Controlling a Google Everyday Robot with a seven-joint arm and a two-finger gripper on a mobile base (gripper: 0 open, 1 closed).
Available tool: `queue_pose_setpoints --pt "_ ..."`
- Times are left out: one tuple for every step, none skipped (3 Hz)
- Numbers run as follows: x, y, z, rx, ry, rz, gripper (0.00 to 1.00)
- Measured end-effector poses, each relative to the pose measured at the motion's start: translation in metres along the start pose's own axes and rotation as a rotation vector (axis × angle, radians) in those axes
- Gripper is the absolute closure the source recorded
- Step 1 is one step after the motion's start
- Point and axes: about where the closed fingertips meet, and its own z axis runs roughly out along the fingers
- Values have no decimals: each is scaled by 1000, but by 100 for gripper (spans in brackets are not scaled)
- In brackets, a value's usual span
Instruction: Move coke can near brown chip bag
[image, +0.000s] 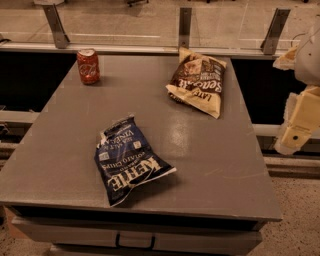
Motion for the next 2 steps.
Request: queue_pose_setpoints --pt "-3 -1 0 3 -5 -2 0" --pt "-56 -19 30 -16 -76 -32 0"
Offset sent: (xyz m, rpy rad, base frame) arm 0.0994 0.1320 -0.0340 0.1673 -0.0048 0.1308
